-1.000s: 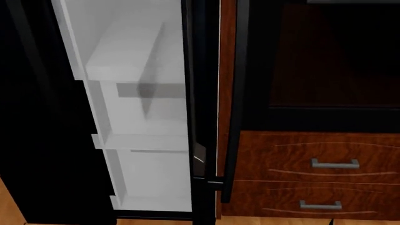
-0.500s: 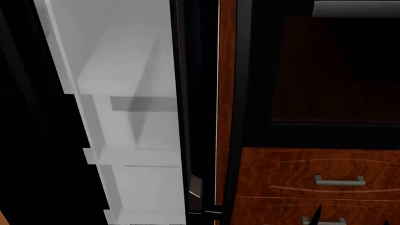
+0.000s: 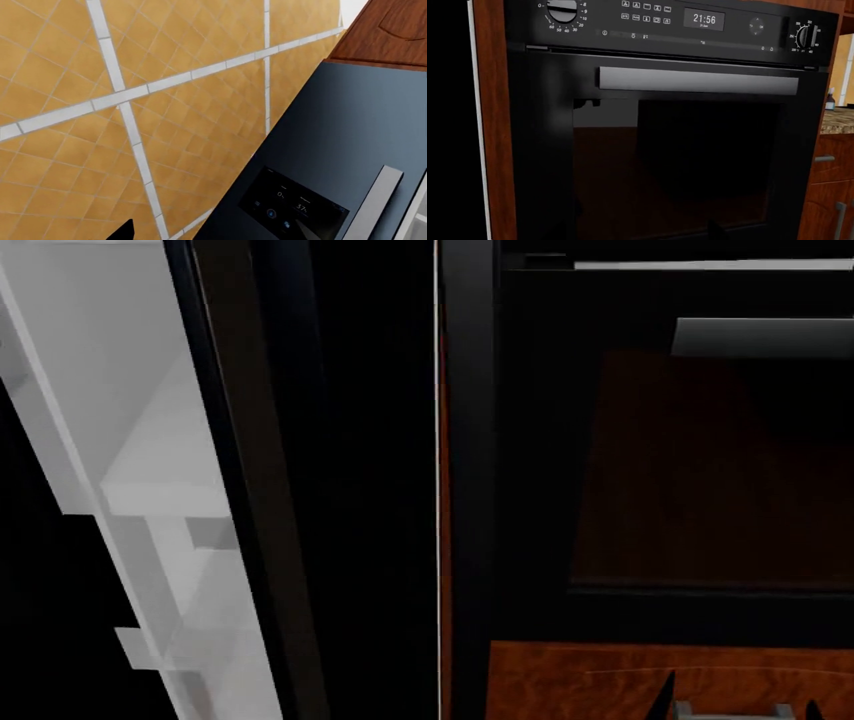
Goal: Close the fridge door
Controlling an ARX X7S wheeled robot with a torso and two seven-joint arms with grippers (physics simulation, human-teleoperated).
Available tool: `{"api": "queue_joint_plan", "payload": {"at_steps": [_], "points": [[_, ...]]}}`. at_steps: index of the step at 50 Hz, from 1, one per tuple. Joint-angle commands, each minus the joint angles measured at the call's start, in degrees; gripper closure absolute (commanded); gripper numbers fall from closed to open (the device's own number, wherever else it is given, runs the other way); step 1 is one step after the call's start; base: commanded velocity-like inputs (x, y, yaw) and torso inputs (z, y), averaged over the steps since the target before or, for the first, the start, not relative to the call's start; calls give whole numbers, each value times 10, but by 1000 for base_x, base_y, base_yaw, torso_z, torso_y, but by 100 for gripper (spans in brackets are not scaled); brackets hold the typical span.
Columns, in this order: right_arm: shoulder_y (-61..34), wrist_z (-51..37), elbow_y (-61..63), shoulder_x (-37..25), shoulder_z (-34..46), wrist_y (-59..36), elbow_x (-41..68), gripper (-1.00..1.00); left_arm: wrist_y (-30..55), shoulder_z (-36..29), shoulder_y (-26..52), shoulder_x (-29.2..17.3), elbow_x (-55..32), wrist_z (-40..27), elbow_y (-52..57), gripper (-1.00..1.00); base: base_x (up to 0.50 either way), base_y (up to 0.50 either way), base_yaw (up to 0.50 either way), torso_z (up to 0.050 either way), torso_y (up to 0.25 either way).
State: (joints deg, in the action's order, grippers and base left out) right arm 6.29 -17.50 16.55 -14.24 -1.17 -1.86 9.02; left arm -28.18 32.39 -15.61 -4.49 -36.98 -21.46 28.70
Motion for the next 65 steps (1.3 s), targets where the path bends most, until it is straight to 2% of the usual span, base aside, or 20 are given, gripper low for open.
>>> {"api": "queue_joint_plan", "payload": {"at_steps": [1, 7, 13, 31, 56, 65], "points": [[-1, -1, -2, -1, 5, 0, 1, -100, -5, -3, -10, -4, -1, -12, 2, -100, 500, 0, 0, 0, 0], [-2, -11, -6, 2, -1, -8, 8, -100, -8, -7, -8, -6, 5, -17, -2, -100, 192, 0, 0, 0, 0], [-3, -16, -3, 2, -5, -20, 17, -100, -11, -37, 30, 8, 46, -28, -26, -100, 0, 0, 0, 0, 0], [6, -15, -1, -3, 5, -10, 14, -100, -14, -45, 25, -11, 39, -41, -26, -100, 264, -251, 0, 0, 0], [15, -25, 8, -13, 21, -10, -9, -100, -24, -49, 7, -21, 33, -52, -16, -100, 4, 0, 0, 0, 1], [18, -28, 2, -13, 18, 0, -4, -100, -27, -52, 5, -24, 31, -54, -19, -100, 361, 287, 0, 0, 0]]}}
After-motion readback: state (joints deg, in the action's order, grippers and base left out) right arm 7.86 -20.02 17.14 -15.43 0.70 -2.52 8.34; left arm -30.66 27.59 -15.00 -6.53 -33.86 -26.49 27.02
